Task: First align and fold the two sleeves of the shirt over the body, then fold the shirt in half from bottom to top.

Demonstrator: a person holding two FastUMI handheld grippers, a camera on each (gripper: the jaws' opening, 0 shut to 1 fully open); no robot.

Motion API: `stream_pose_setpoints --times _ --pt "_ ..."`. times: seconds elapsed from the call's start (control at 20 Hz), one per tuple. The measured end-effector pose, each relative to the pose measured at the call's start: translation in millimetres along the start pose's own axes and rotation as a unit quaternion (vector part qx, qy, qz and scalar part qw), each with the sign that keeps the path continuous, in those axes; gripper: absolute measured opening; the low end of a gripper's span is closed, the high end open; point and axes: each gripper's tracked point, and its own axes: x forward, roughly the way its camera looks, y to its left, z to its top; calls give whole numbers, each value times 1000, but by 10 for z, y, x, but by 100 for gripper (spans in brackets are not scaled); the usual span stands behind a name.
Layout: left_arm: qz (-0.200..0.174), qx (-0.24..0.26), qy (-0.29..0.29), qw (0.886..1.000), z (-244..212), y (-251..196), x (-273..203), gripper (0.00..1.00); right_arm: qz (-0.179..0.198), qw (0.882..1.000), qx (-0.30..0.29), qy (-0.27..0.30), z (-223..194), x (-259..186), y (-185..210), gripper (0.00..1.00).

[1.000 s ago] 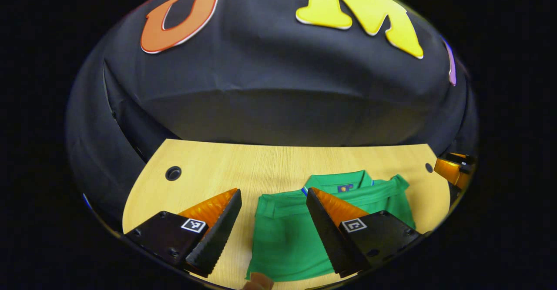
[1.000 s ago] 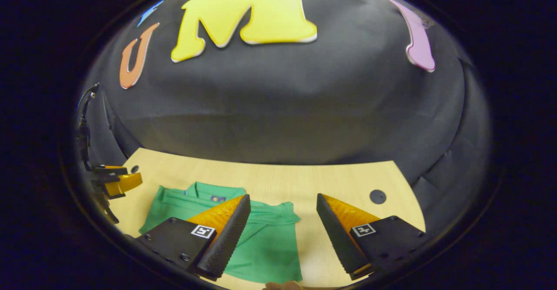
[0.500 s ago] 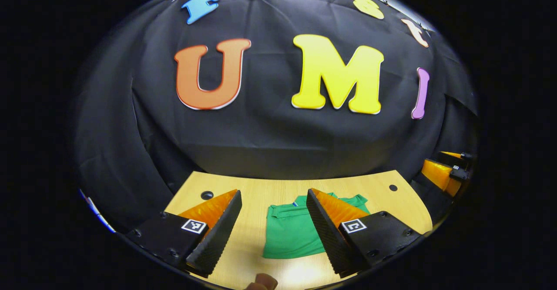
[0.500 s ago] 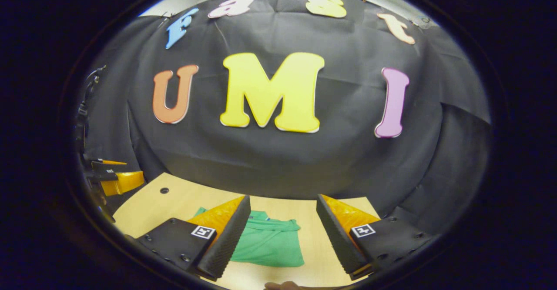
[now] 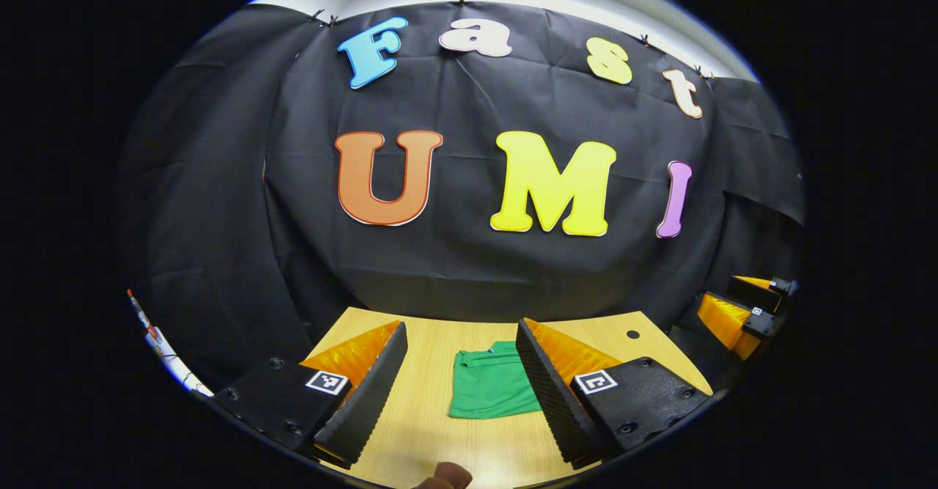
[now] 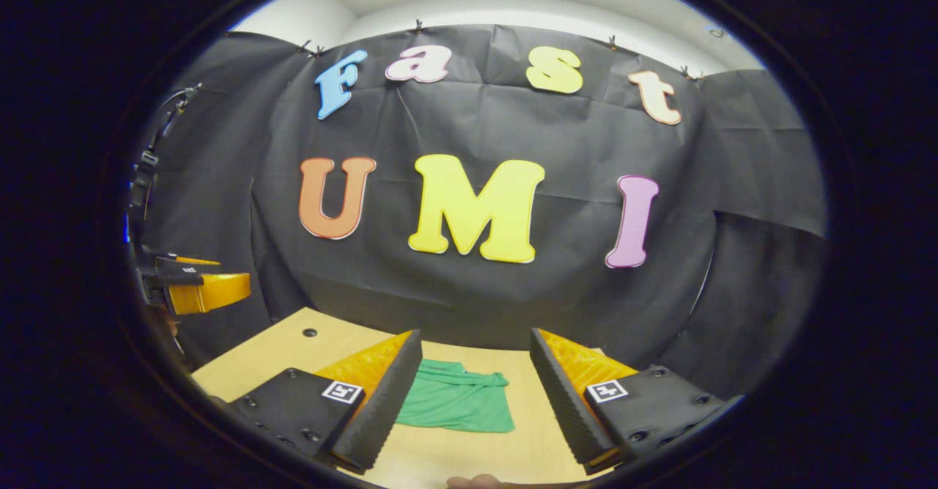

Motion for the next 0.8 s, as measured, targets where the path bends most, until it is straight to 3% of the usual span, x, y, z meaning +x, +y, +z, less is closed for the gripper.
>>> stream_pose_setpoints --times 0.1,0.15,0.2,0.25,0.3,0.35,0.4,0.5,0.55,0.8 --pt "-1 -1 -3 1000 -46 3 -215 96 -18 1000 -18 -1 -22 -118 -73 89" --pt "-2 -2 -6 1000 -61 9 -296 96 -19 1000 -16 -2 -28 -186 -53 95" --pt "-6 -1 -9 1000 -76 4 -368 96 -15 1000 -11 -3 -40 -261 18 89" --pt "-7 0 -9 1000 -107 -6 -424 100 -17 1000 -6 -3 -65 -307 51 89" --pt "-7 1 -2 1000 -152 0 -455 96 -22 1000 -1 -1 -101 -367 57 90" --pt "-10 3 3 1000 -224 -7 -482 100 -21 1000 3 2 -145 -395 95 89" --pt "-8 5 4 1000 -256 23 -506 96 -19 1000 4 6 -182 -430 150 95" --pt "7 8 -4 1000 -256 146 -537 96 -11 1000 -1 14 -244 -457 246 90" --pt "6 3 -2 1000 -275 158 -565 100 -9 1000 -3 13 -238 -478 277 95" --pt "4 -12 -1 1000 -298 164 -658 97 -1 1000 -14 1 -195 -594 396 95"
